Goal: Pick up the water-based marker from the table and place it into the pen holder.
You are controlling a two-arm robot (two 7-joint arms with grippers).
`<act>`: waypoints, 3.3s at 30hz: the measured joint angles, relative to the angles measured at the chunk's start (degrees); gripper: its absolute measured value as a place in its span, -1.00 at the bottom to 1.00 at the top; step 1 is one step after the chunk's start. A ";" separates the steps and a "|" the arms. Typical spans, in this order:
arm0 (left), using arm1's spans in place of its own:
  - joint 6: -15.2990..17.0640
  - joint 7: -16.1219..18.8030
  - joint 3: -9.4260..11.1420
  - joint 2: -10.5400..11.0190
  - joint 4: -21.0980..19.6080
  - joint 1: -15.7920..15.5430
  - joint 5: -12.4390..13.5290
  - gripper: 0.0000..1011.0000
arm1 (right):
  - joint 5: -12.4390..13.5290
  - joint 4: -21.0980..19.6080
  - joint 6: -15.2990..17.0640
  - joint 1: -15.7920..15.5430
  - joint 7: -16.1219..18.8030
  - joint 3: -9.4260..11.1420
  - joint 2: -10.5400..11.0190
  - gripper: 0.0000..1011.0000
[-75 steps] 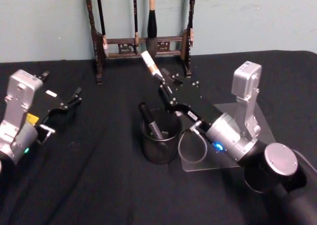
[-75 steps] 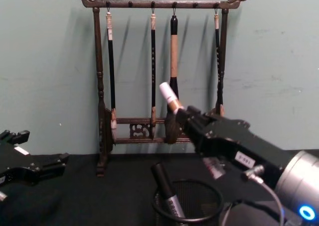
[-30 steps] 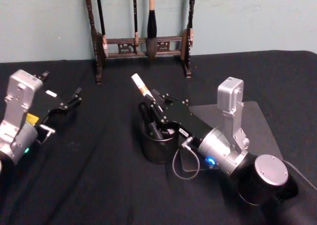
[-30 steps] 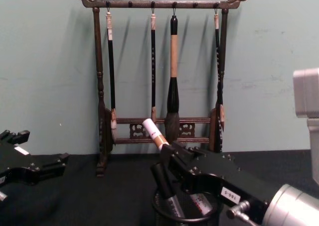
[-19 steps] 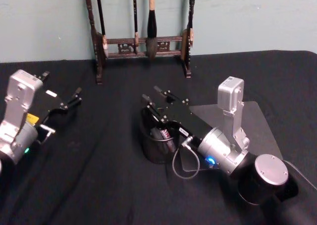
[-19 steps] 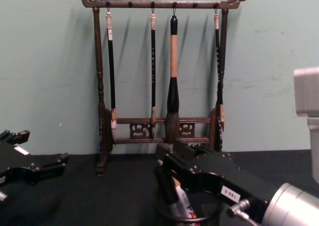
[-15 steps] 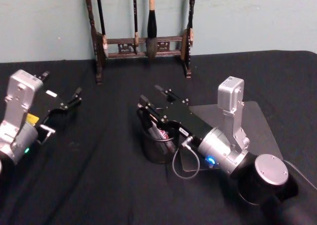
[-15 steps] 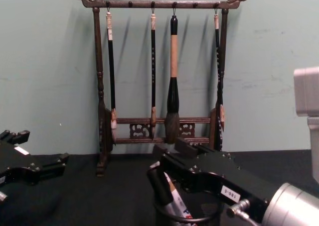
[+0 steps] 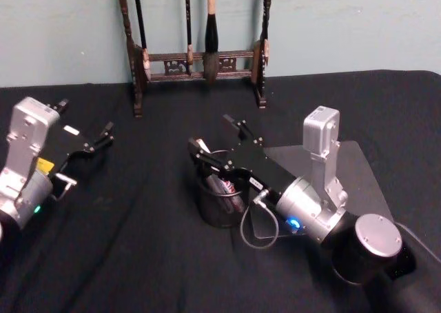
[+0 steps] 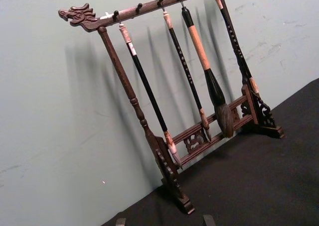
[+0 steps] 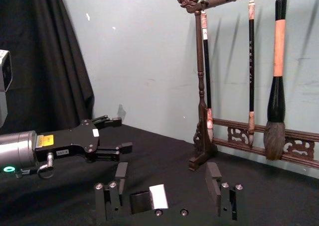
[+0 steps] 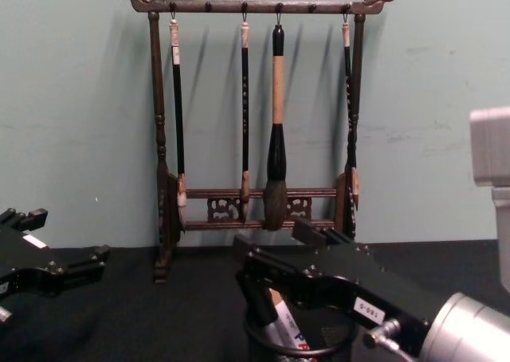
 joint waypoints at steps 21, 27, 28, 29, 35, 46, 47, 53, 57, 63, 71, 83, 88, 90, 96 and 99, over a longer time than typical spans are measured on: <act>0.00 0.00 0.00 0.00 0.00 0.00 0.00 0.98 | -5.25 -6.86 3.76 -2.15 -9.68 7.42 6.08 0.98; 0.00 0.00 0.00 0.00 0.00 0.00 0.00 0.98 | -9.37 -6.29 3.60 -3.07 -12.81 9.10 7.57 0.98; 0.00 0.00 0.00 0.00 0.00 0.00 0.00 0.98 | -10.51 -5.91 3.44 -3.23 -13.51 9.34 7.81 0.98; 0.00 0.00 0.00 0.00 0.00 0.00 0.00 0.98 | -11.23 -5.62 3.36 -3.34 -14.00 9.45 7.92 0.98; 0.00 0.00 0.00 0.00 0.00 0.00 0.00 0.98 | -15.18 -3.81 2.83 -3.74 -16.00 9.76 8.16 0.98; 0.00 0.00 0.00 0.00 0.00 0.00 0.00 0.98 | -18.12 -1.60 2.06 -3.69 -16.94 10.16 7.01 0.98; 0.00 0.00 0.00 0.00 0.00 0.00 0.00 0.98 | -18.12 -1.61 2.06 -3.69 -16.94 10.16 7.02 0.98; 0.00 0.00 0.00 0.00 0.00 0.00 0.00 0.98 | -18.05 -1.80 2.08 -3.68 -16.87 10.07 7.10 0.98; 0.00 0.00 0.00 0.00 0.00 0.00 0.00 0.98 | -17.98 -1.88 2.12 -3.66 -16.82 10.03 7.14 0.98; 0.00 0.00 0.00 0.00 0.00 0.00 0.00 0.98 | -17.84 -1.97 2.18 -3.63 -16.75 9.99 7.17 0.98; 0.00 0.00 0.00 0.00 0.00 0.00 0.00 0.98 | -17.76 -2.03 2.23 -3.63 -16.70 9.93 7.21 0.98; 0.00 0.00 0.00 0.00 0.00 0.00 0.00 0.98 | -17.67 -2.09 2.30 -3.63 -16.64 9.90 7.24 0.98; 0.00 0.00 0.00 0.00 0.00 0.00 0.00 0.98 | -17.66 -2.09 2.30 -3.63 -16.63 9.90 7.24 0.98; 0.00 0.00 0.00 0.00 0.00 0.00 0.00 0.98 | -17.66 -2.09 2.30 -3.62 -16.63 9.90 7.24 0.98; 0.00 0.00 0.00 0.00 0.00 0.00 0.00 0.98 | -17.66 -2.09 2.30 -3.62 -16.63 9.90 7.24 0.98; 0.00 0.00 0.00 0.00 0.00 0.00 0.00 0.98 | -17.66 -2.09 2.30 -3.63 -16.64 9.90 7.24 0.98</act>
